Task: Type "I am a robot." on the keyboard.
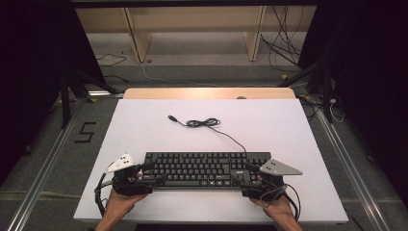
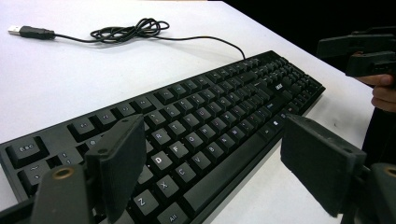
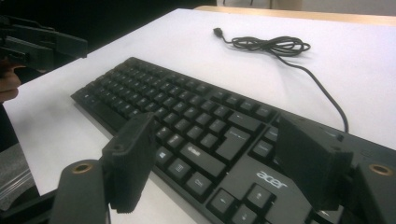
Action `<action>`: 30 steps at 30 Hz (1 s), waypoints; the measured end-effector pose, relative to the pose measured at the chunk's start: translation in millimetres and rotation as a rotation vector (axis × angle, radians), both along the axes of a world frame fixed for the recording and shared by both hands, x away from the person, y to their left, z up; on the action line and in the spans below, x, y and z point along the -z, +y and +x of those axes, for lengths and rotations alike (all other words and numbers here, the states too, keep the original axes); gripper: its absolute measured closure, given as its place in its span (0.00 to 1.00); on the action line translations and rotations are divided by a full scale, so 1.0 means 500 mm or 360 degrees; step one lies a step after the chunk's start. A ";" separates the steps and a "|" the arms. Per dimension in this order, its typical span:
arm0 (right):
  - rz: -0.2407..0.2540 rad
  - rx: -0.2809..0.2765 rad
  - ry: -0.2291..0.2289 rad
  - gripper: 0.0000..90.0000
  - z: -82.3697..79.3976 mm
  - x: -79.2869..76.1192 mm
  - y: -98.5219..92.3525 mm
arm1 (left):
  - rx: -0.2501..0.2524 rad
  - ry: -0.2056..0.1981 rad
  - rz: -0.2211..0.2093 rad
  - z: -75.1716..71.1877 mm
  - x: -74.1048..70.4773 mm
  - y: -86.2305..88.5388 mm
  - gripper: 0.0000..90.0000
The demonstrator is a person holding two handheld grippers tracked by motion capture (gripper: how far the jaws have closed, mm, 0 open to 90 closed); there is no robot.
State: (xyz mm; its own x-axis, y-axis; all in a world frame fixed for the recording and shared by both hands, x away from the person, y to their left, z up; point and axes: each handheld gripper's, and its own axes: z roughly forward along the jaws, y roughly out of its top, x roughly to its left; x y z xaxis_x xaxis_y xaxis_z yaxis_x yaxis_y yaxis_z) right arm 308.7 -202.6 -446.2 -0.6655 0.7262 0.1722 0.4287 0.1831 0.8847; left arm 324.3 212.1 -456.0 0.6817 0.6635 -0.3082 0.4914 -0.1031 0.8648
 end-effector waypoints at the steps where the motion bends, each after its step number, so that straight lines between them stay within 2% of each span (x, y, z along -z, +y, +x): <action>1: -0.0002 -0.0003 0.0002 0.33 0.001 -0.001 0.003 | 0.0000 0.0000 0.0000 0.000 0.000 0.000 0.24; 10: -0.0009 -0.0064 0.0020 0.33 0.012 -0.003 0.036 | -0.0008 0.0006 -0.0002 0.001 0.000 0.002 0.24; 16: 0.0009 -0.0059 0.0042 0.34 0.020 -0.006 0.043 | -0.0011 0.0009 -0.0002 0.002 0.001 0.003 0.24; 30: -0.0006 -0.0084 0.0071 0.36 0.048 -0.012 0.079 | -0.0020 0.0011 -0.0001 0.002 0.000 0.006 0.24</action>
State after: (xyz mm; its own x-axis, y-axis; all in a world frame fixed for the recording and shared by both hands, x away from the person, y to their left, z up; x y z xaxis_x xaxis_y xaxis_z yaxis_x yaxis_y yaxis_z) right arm 332.8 -163.1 -440.2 -0.6949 0.6909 0.1997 0.4571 0.2100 0.8643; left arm 325.4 215.1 -456.2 0.6710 0.6720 -0.3134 0.4986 -0.0961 0.8615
